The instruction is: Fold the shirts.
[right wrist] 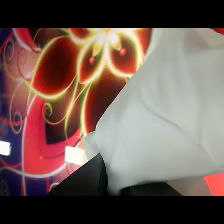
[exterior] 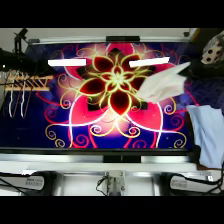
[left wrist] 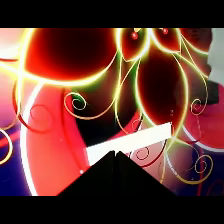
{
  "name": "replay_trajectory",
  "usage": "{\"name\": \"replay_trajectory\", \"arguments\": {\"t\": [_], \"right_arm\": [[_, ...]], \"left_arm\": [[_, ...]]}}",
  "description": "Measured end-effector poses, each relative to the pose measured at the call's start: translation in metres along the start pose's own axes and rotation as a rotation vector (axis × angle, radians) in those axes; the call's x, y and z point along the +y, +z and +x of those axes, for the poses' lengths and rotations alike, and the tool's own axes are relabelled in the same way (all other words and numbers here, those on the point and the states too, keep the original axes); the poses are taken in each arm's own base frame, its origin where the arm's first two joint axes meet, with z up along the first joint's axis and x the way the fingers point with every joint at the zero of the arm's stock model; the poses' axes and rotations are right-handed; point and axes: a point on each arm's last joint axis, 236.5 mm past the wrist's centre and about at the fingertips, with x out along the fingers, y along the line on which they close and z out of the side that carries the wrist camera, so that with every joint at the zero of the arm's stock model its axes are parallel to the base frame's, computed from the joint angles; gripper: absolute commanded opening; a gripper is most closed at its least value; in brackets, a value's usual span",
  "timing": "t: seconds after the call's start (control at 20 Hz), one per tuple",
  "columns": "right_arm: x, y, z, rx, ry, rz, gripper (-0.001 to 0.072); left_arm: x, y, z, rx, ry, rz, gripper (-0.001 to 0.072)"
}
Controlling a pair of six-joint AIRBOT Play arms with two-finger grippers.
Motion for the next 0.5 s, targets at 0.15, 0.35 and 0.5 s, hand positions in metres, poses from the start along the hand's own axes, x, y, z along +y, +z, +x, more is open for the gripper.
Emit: {"name": "replay_trajectory", "arguments": {"t": [0.15, 0.35, 0.5], "right_arm": [[-0.041, 0.009, -0.056, -0.074, -0.128, 0.045, 0.0054], [-0.089, -0.002, -0.115, -0.109, -0.287, 0.112, 0.0055], [-0.119, -0.022, -0.147, -0.088, -0.396, 0.167, 0.0055]], "left_arm": [[0.000, -0.001, 0.000, 0.003, -0.001, 0.000, 0.0028], [0.000, -0.001, 0.000, 0.004, -0.001, 0.000, 0.0028], [0.000, -0.001, 0.000, 0.005, -0.001, 0.000, 0.0028]]}}
